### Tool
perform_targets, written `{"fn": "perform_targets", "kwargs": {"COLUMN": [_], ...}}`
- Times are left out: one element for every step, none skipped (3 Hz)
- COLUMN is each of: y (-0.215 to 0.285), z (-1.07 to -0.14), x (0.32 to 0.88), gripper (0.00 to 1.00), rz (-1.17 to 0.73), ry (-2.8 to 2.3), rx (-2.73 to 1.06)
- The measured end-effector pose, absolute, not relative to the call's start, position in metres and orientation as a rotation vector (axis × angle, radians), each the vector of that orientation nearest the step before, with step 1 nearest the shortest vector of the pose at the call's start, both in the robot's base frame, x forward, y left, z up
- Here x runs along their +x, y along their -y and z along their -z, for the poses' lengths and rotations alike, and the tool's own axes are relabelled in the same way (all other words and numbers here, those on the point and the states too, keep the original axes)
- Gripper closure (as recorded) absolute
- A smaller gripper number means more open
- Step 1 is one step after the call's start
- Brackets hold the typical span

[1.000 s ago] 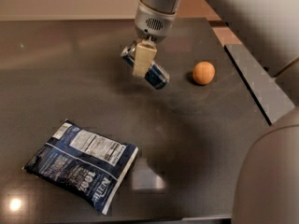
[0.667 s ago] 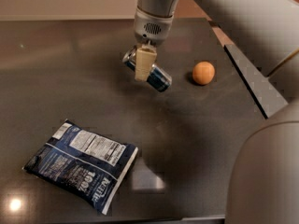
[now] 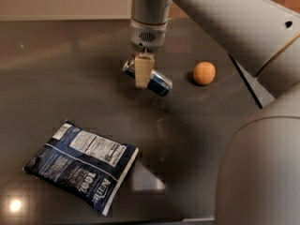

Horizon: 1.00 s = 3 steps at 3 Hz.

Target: Knock redbull can over

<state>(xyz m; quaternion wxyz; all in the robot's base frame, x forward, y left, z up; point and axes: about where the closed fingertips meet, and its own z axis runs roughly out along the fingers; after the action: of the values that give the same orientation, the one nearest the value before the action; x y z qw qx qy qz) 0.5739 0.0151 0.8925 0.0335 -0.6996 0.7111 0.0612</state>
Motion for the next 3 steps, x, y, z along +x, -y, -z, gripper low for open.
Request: {"fn": "perform_targets", "kwargs": {"y": [-0.013,-0.01,0.002], "z": [-0.877,-0.866,-0.854], "x": [0.576,0.577,0.579], "gripper": [0.37,0.14,0.0], "rz": [-0.161,-0.138,-0.107], "ry": [-2.205,-2.218,-2.252], "rx": [-2.197,-2.23,-2.258]}}
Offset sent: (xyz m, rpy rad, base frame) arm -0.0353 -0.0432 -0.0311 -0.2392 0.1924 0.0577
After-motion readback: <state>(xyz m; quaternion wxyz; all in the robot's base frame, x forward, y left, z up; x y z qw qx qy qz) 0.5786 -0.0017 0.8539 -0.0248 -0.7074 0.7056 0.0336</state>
